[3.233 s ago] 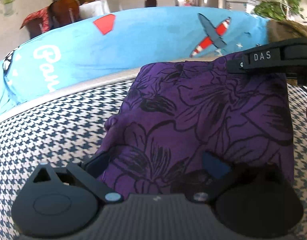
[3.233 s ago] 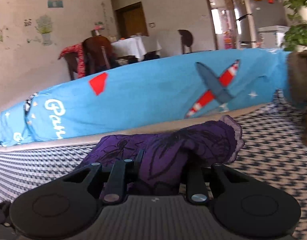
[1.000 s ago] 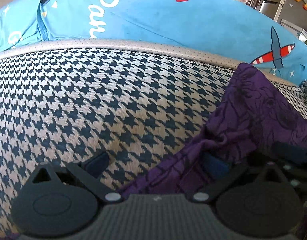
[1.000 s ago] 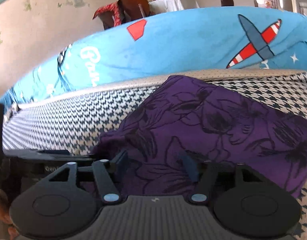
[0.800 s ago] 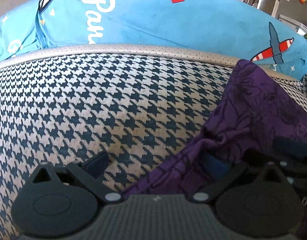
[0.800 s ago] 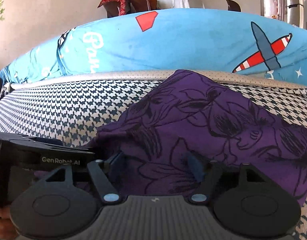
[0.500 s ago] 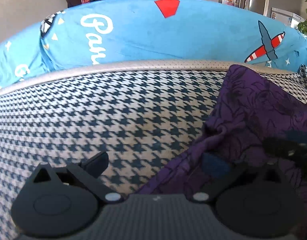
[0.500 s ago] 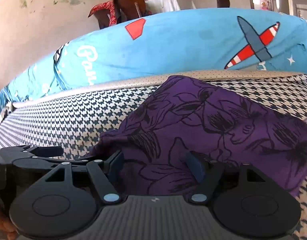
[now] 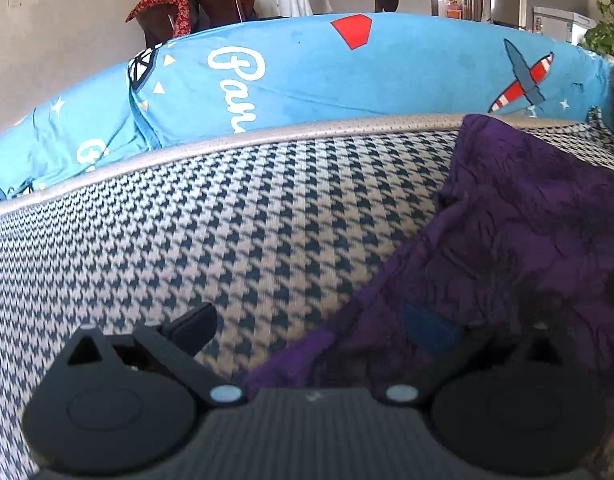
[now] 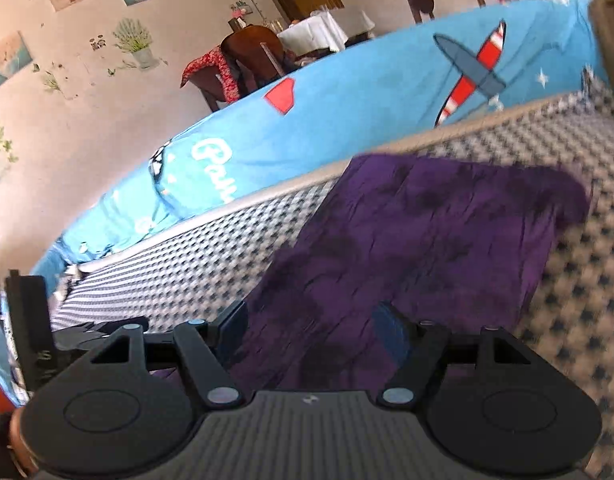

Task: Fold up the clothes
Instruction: 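Open the right gripper and release the folded blouse end, then press the folded purple blouse flat with the right gripper fingers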

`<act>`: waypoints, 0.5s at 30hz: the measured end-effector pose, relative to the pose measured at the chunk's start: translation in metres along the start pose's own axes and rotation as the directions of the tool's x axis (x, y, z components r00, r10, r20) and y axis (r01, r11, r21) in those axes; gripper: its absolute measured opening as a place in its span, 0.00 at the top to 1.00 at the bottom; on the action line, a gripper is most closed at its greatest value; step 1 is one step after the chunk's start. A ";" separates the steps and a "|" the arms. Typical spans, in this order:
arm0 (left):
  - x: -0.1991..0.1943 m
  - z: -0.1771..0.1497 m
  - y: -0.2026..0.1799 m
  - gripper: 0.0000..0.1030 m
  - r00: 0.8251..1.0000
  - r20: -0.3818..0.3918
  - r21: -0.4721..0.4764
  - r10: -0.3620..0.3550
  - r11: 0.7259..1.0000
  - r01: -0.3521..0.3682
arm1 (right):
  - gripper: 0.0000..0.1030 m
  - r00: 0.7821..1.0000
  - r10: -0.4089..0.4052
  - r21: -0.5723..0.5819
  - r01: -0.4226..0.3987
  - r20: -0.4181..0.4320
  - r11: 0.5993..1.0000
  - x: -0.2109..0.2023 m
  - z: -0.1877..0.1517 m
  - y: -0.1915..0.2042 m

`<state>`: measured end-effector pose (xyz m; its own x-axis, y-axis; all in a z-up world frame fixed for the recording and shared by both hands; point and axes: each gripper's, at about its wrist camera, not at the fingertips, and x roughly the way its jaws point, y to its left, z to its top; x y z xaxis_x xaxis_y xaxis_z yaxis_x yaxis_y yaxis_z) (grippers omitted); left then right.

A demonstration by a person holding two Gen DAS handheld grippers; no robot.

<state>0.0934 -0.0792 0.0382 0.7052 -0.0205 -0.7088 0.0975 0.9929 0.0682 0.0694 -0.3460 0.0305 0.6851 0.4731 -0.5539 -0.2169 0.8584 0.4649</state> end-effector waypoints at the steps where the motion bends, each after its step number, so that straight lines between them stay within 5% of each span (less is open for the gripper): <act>1: -0.003 -0.004 0.001 0.00 1.000 -0.001 -0.002 -0.004 1.000 0.004 | 0.31 1.000 0.010 0.006 -0.010 -0.015 1.000 0.000 -0.005 0.002; 8: -0.021 -0.034 0.004 0.00 1.000 -0.017 -0.001 -0.021 1.000 0.021 | 0.31 0.995 0.037 0.077 -0.031 -0.089 0.997 0.004 -0.031 -0.003; 15: -0.022 -0.057 0.003 0.00 0.997 -0.079 0.005 -0.021 1.000 0.022 | 0.38 0.993 -0.028 0.111 0.041 -0.114 0.993 0.004 -0.044 -0.015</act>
<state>0.0381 -0.0694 0.0136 0.6455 -0.0325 -0.7631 0.1161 0.9917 0.0560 0.0447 -0.3481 -0.0095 0.6069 0.4683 -0.6421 -0.1101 0.8497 0.5156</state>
